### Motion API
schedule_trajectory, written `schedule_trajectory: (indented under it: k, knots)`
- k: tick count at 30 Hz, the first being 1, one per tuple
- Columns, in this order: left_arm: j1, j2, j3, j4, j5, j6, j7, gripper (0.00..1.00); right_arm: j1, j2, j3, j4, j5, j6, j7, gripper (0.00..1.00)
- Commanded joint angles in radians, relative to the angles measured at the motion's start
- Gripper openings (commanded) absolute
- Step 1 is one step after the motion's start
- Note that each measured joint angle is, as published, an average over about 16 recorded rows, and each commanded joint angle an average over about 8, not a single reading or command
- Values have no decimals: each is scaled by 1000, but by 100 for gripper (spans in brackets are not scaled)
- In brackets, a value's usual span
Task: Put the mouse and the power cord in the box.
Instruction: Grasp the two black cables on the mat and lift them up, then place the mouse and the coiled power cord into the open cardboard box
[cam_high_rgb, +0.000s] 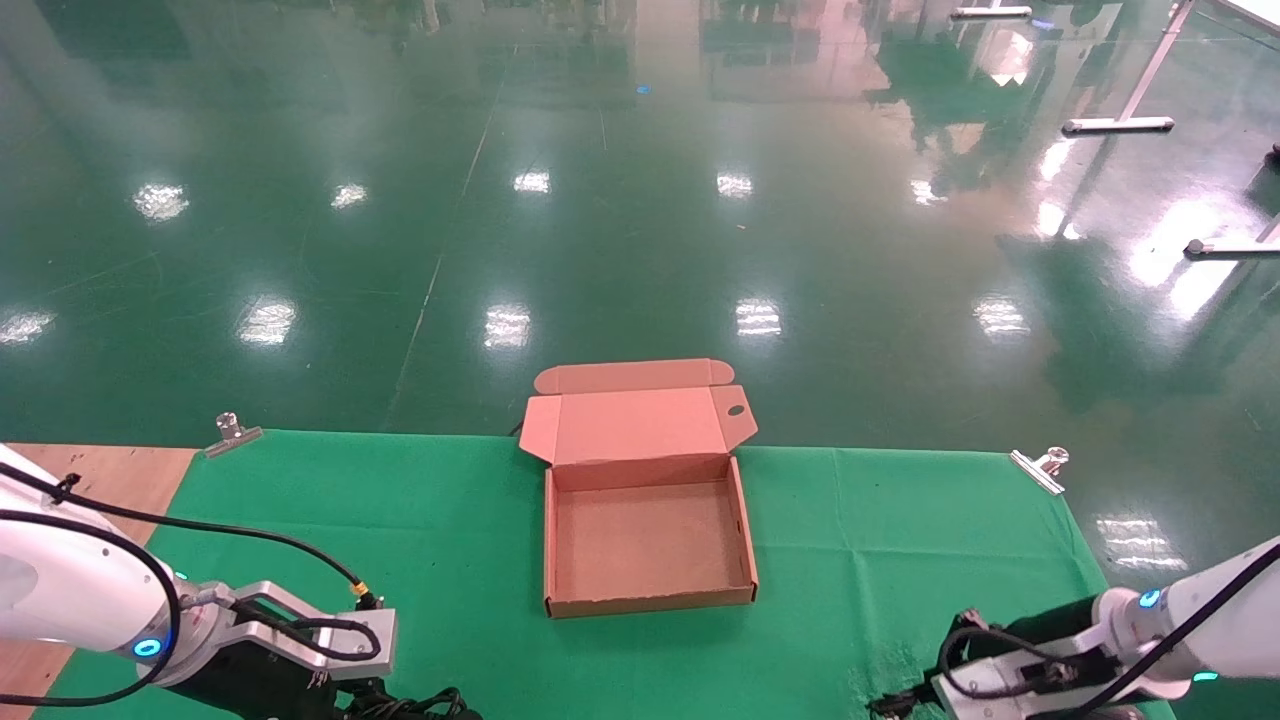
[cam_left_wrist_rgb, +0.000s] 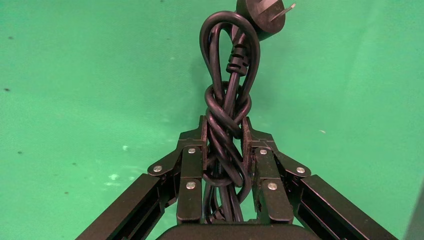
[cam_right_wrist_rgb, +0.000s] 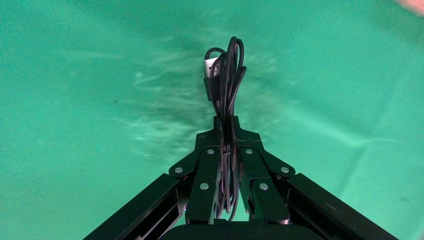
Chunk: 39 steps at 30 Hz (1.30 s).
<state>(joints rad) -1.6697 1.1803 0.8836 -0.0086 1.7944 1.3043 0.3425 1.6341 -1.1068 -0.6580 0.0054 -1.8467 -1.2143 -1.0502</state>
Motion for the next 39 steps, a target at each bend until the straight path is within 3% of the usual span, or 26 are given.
schedule_trajectory:
  k: [1, 10, 23, 30, 39]
  knots:
    - [-9, -1, 3, -1, 4, 8, 0, 0, 11, 8, 5, 3, 8, -16, -4, 0]
    - [-115, 26, 13, -33, 19, 58, -13, 0, 134, 70, 43, 23, 62, -162, -17, 0]
    - [-346, 115, 0, -116, 4, 115, -65, 0, 338, 119, 76, 55, 111, -343, 26, 0]
    - [-386, 167, -35, -178, -53, 70, -54, 0, 393, 42, 88, 65, 132, -316, 86, 0]
    - [-323, 181, -41, -257, -123, -50, -52, 0, 395, -60, 92, 52, 137, -224, 139, 0]
